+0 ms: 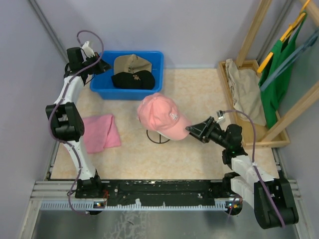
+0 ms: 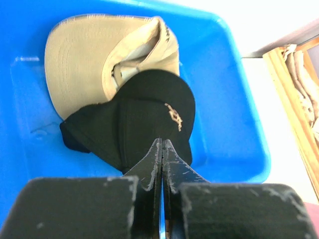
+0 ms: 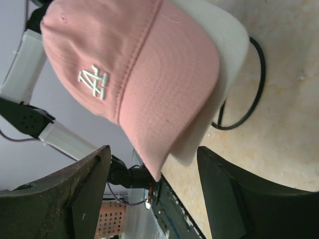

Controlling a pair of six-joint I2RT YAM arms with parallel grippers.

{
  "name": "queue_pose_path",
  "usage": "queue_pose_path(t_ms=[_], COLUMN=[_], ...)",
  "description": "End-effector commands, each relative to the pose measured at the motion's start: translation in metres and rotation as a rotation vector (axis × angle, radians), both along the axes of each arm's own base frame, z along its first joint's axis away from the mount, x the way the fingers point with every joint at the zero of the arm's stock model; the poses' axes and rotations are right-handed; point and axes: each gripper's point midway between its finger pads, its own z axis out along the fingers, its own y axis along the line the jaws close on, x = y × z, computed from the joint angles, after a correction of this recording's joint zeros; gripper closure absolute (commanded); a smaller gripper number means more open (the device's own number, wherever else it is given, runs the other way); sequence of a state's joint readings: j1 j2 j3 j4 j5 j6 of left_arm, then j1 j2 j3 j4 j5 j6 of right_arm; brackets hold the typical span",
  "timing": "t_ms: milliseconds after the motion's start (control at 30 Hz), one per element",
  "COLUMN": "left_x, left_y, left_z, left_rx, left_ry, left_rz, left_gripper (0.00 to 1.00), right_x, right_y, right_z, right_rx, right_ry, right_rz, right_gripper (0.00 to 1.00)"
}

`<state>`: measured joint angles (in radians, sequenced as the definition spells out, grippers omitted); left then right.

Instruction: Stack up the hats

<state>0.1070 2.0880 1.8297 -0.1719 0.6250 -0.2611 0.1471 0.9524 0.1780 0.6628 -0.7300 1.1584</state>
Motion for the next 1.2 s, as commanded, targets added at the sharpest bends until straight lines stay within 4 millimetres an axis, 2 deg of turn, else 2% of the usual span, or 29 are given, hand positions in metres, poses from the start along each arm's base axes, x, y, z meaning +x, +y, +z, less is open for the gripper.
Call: queue_pose_path(t_ms=[0,67,133,267,300,367,567,700,933,1167], left_x=[-0.005,-0.007,-0.008,-0.005,-0.003,-0.002,0.011,0.020,0.028,0.029], left_y=[-0.001,-0.003,-0.006,-0.015,-0.019,-0.033,-0.058,-0.065,-0.063,-0.057], left_z=[0.036,0.037,0.026,-0.002,-0.007,-0.020,-0.046,-0.067,-0.095,-0.108], left_rx=[-0.034,-0.041,-0.049,-0.031,-0.017,0.019,0.129,0.196,0.317,0.447], left_ry=[-0.072,-0.068,-0.041,0.011,0.017,0.040,0.067,0.104,0.148,0.159], left_rz=[-0.016,-0.030,-0.044,-0.070,-0.082,-0.108,-0.102,-0.086,-0.028,0.022], left_gripper=[1.00,0.98,0.74,0.41,0.38,0.31,0.25,0.22,0.16,0.14], right_x=[0.005,0.005,0.005,0.007,0.007,0.008,0.008,0.007,0.007,0.007], right_y=[-0.004,-0.005,-0.006,-0.008,-0.008,-0.008,-0.009,-0.010,-0.011,-0.010], right_z=[-0.004,-0.006,-0.008,-0.010,-0.011,-0.009,-0.005,-0.003,-0.001,-0.002], right_rx=[-0.049,-0.058,-0.074,-0.104,-0.113,-0.119,-0.121,-0.120,-0.113,-0.097], right_ry=[-0.007,-0.003,0.003,0.012,0.013,0.012,0.007,0.003,-0.004,-0.005], right_rz=[-0.020,-0.023,-0.027,-0.034,-0.035,-0.038,-0.039,-0.039,-0.039,-0.031], right_gripper=[0.30,0.29,0.22,0.05,0.02,0.01,0.01,0.01,0.01,0.01])
